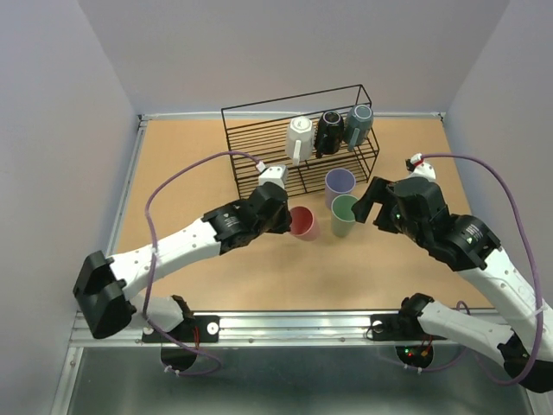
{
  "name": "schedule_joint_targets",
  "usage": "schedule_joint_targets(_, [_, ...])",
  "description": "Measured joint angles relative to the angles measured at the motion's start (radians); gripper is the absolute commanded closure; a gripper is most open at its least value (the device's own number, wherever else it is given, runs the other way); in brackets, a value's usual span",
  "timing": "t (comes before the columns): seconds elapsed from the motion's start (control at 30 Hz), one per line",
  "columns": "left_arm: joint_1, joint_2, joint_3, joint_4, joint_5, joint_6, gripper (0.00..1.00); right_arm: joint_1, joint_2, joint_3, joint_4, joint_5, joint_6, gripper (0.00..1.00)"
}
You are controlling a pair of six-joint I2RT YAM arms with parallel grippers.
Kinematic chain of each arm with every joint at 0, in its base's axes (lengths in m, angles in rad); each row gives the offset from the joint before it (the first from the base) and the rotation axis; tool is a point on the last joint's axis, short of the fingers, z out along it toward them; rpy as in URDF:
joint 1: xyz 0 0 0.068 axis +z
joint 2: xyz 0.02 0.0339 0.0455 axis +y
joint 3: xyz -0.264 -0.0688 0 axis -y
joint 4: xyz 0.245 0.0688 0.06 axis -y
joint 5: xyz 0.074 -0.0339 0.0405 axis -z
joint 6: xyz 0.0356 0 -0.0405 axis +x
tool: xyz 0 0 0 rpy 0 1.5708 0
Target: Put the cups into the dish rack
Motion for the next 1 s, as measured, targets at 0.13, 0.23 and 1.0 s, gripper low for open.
schedule_joint_targets(0.13, [0.0,-0.137,-0.021,0.039,0.002,0.008,1.0,0.0,0.036,0.001,0.056,-0.063,0.001,0.06])
schedule_joint_targets(0.23, [0.0,-0.251,-0.073,0.093,0.008,0.016,1.0,0.0,0.062,0.001,0.126,-0.129,0.002,0.05])
schedule_joint_targets(1.0, [0.0,-0.531,-0.208,0.205,-0.02,-0.013,1.0,0.0,0.121,0.009,0.552,-0.544,0.086,0.0])
